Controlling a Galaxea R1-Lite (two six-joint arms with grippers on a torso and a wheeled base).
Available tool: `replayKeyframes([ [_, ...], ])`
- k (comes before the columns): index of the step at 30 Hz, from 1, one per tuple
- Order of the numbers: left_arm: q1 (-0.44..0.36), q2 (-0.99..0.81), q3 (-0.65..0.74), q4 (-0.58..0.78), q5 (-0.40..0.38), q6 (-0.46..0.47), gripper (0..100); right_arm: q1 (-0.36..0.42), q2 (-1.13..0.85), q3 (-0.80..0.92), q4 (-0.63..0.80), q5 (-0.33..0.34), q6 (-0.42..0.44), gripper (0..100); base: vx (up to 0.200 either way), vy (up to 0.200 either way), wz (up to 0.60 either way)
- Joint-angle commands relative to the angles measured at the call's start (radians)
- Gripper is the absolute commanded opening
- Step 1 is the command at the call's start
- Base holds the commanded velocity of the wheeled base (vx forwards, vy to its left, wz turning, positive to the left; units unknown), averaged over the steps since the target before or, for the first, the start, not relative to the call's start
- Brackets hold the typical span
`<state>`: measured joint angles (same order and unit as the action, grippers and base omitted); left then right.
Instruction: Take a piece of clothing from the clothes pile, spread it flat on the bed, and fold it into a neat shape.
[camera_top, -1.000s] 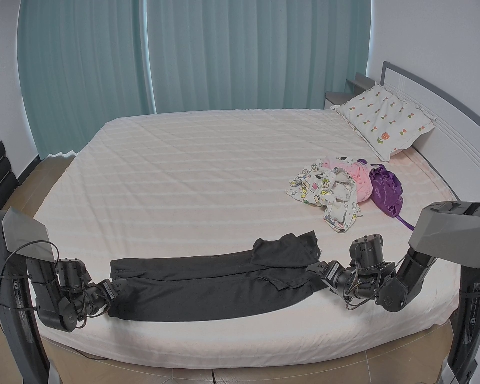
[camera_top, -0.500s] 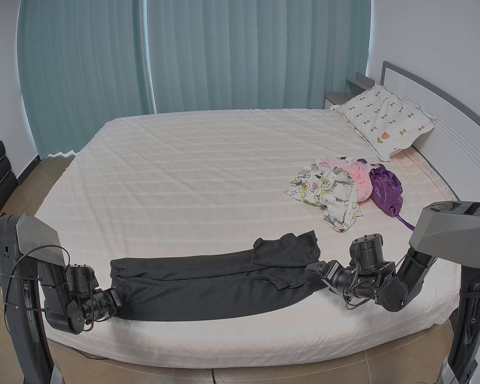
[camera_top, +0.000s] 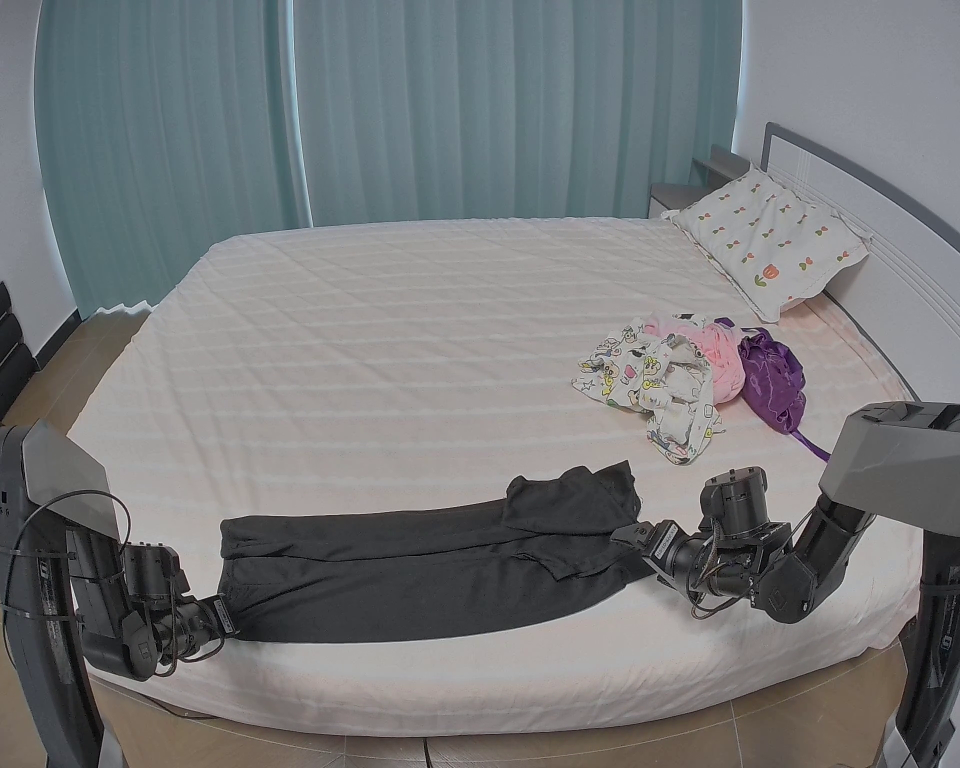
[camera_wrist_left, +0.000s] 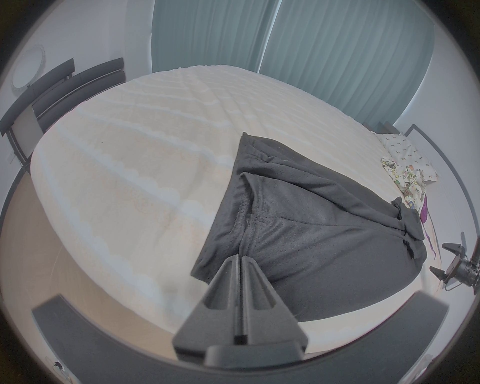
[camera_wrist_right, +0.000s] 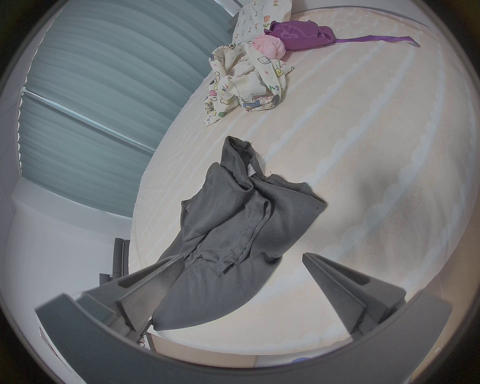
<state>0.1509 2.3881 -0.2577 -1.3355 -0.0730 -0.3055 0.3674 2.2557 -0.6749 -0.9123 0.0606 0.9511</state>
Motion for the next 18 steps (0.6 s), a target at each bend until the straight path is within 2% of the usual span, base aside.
replayKeyframes([
  [1,0.006,-0.009,0.023,-0.001,0.019,0.0,0,0.001,0.002,0.0,0.0,0.001,0.0,100,0.0,0.0,0.0],
  [13,0.006,-0.052,0.075,-0.001,0.033,-0.006,0,0.031,0.004,-0.008,0.001,-0.001,0.005,100,0.0,0.0,0.0],
  [14,0.006,-0.052,0.072,-0.001,0.035,-0.009,100,0.039,0.005,-0.012,0.001,-0.002,0.008,100,0.0,0.0,0.0],
  [18,0.009,-0.061,0.071,-0.01,0.033,-0.052,100,0.071,0.033,-0.055,0.001,-0.01,0.021,100,0.0,0.0,0.0],
])
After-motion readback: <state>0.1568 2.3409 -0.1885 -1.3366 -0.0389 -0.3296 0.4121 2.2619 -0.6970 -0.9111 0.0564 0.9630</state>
